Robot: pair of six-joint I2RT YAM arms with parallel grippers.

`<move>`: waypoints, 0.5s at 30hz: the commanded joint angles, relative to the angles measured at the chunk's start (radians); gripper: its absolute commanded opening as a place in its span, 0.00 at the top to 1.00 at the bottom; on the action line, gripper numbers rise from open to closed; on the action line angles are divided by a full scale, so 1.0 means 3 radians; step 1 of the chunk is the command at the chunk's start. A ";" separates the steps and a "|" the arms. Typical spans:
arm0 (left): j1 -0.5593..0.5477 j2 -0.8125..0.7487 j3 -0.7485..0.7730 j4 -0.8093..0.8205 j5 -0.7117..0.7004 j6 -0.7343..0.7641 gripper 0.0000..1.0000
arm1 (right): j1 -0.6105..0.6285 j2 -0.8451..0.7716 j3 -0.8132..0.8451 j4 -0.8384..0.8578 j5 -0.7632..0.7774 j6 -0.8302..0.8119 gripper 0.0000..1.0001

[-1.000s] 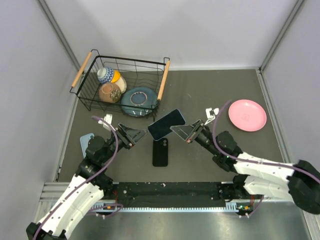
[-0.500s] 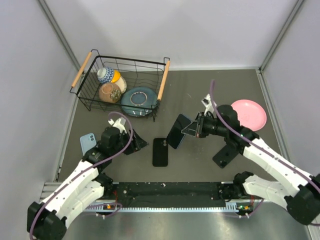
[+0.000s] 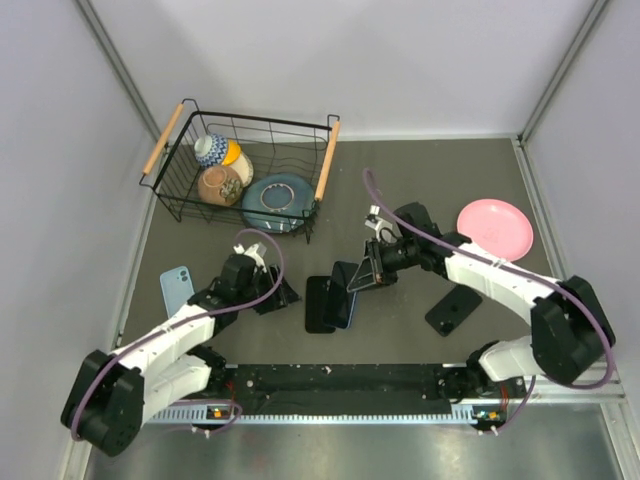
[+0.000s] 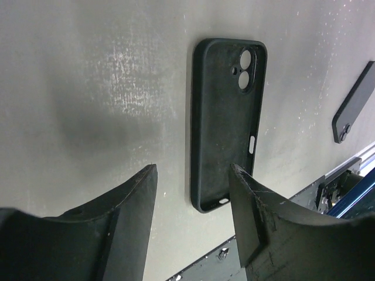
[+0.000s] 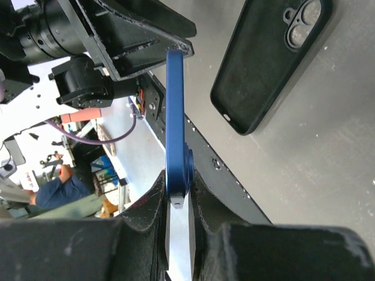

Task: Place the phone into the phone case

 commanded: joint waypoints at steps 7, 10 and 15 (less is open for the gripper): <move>-0.0084 0.0485 0.0017 0.0674 0.0150 0.0106 0.47 | -0.0021 0.0697 0.0505 0.0251 -0.0345 0.0005 0.95; -0.0125 0.0582 -0.0009 0.0776 0.0170 0.0085 0.48 | -0.0021 0.0877 0.0561 0.0251 -0.0340 0.0000 0.94; -0.0197 0.0700 -0.0044 0.0965 0.0226 0.0065 0.49 | -0.0016 0.1122 0.0577 0.0266 -0.0365 -0.0021 0.94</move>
